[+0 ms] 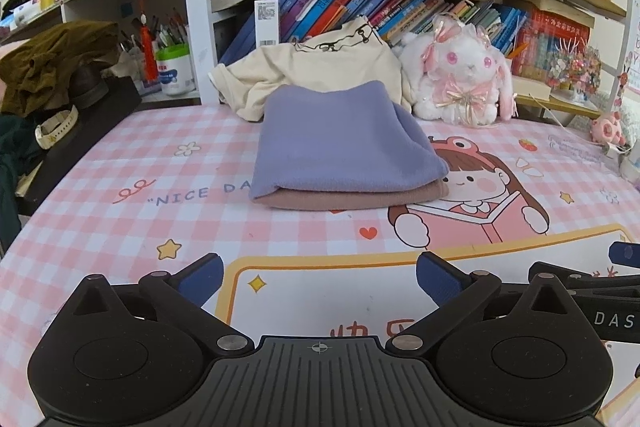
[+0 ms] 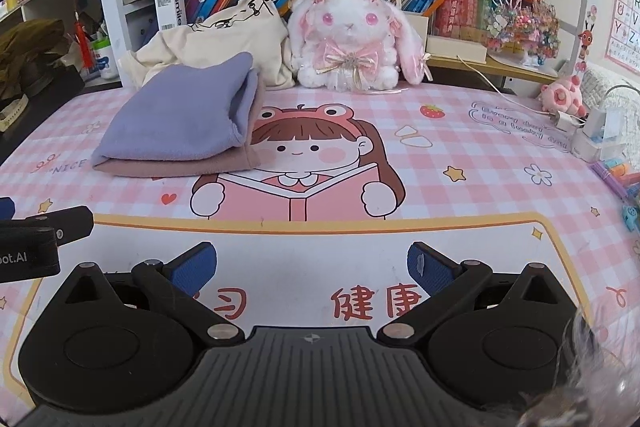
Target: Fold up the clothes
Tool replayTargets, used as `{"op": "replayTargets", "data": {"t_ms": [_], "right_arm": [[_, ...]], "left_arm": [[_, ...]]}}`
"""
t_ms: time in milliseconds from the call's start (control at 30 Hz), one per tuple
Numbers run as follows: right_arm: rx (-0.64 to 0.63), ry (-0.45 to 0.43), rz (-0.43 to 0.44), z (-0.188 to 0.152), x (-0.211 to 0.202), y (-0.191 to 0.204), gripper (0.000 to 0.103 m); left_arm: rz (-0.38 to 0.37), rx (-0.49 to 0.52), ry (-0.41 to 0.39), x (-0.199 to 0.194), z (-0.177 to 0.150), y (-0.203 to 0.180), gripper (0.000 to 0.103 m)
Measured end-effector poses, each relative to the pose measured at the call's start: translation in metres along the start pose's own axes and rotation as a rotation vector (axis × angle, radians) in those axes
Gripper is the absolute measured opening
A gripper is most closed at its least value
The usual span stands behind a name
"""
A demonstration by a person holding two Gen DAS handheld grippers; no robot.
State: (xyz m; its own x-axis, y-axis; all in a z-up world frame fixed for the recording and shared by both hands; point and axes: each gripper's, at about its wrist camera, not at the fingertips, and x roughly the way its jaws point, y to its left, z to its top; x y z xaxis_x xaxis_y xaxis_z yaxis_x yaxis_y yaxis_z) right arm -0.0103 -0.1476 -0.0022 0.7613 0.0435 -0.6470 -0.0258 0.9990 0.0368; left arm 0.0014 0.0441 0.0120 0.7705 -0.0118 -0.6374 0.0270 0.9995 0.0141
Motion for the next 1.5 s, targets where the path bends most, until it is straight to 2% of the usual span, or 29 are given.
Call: {"op": "replayTargets", "data": {"t_ms": [1500], "right_arm": [[0.005,0.008,-0.009,0.0013,0.0003,-0.002,0.103]], "left_arm": [[-0.004,-0.001,0.027,0.004,0.001,-0.0022,0.103]]}}
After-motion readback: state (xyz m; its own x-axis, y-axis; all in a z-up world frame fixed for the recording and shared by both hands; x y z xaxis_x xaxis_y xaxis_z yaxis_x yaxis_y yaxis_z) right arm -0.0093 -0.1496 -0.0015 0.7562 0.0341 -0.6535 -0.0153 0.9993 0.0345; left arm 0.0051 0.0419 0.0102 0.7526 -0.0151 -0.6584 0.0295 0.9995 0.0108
